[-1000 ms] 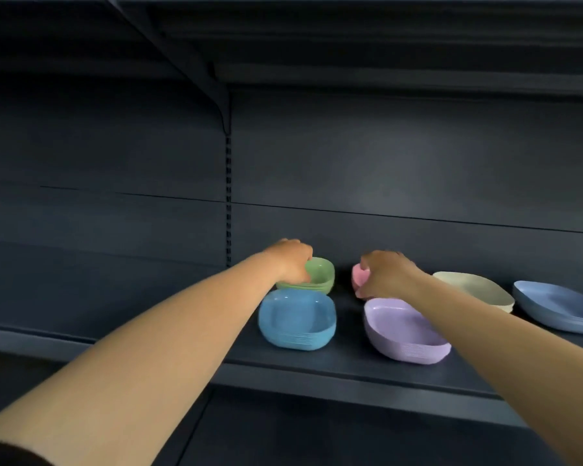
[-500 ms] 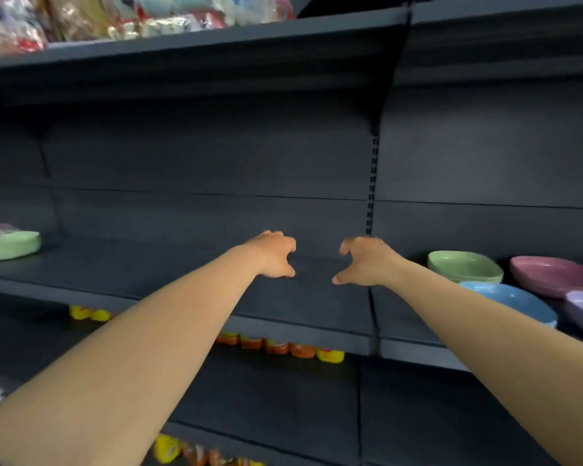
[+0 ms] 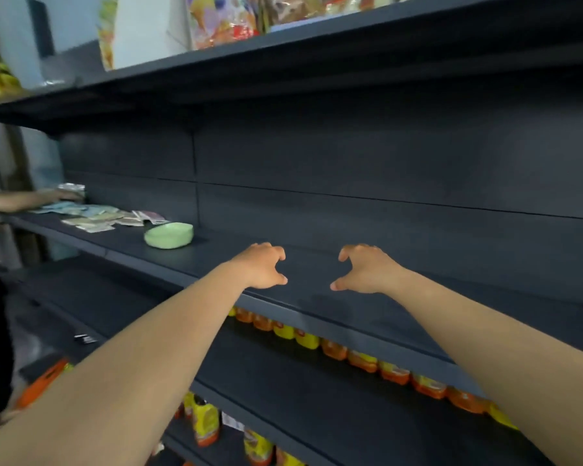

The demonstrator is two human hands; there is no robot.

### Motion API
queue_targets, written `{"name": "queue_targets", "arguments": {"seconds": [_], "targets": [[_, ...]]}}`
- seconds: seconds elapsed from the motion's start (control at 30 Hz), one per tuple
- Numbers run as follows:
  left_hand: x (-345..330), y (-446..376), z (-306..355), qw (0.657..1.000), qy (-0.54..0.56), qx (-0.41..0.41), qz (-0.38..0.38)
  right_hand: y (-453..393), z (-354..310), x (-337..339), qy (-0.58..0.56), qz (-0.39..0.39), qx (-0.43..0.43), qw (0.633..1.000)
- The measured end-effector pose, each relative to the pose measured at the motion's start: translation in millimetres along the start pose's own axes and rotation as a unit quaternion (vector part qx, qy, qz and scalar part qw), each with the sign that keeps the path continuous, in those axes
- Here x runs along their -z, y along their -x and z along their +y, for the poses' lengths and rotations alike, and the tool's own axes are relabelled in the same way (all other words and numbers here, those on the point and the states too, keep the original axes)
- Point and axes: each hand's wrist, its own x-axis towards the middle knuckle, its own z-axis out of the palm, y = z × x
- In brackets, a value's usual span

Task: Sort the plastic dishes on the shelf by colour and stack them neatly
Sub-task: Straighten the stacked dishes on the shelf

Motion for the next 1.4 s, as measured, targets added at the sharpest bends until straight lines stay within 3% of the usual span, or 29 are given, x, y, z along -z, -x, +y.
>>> {"name": "queue_targets", "arguments": {"seconds": [0.23, 0.5, 0.87, 1.03, 1.23, 1.4], "targets": [[31.7, -83.3, -161.6, 0.998, -0.033, 0.055, -0.008, -147.4, -115.5, -37.0, -0.032, -0.019, 0.038, 0.999], [44.5, -167.5, -303.4, 0.997, 0.039, 0.067, 0.019, -257.2, -199.4, -57.9, -0.034, -0.006, 0.036, 0.999], [41.6, -278.7, -487.3, 0.997, 0.074, 0.002, -0.023, -388.4, -311.9, -137.1, -0.137, -0.009, -0.067, 0.988], [22.4, -320.4, -532.4, 0.991, 0.112, -0.024, -0.069, -440.4, -352.5, -171.3, -0.195, -0.005, -0.123, 0.973], [-11.3, -347.9, -534.1, 0.968, 0.197, -0.095, -0.122, -469.0, -363.4, -213.5, -0.231, -0.011, -0.185, 0.955], [-25.0, -349.9, -536.9, 0.941, 0.301, -0.082, -0.131, -467.3, -362.3, -221.7, -0.331, 0.001, -0.220, 0.917]]}}
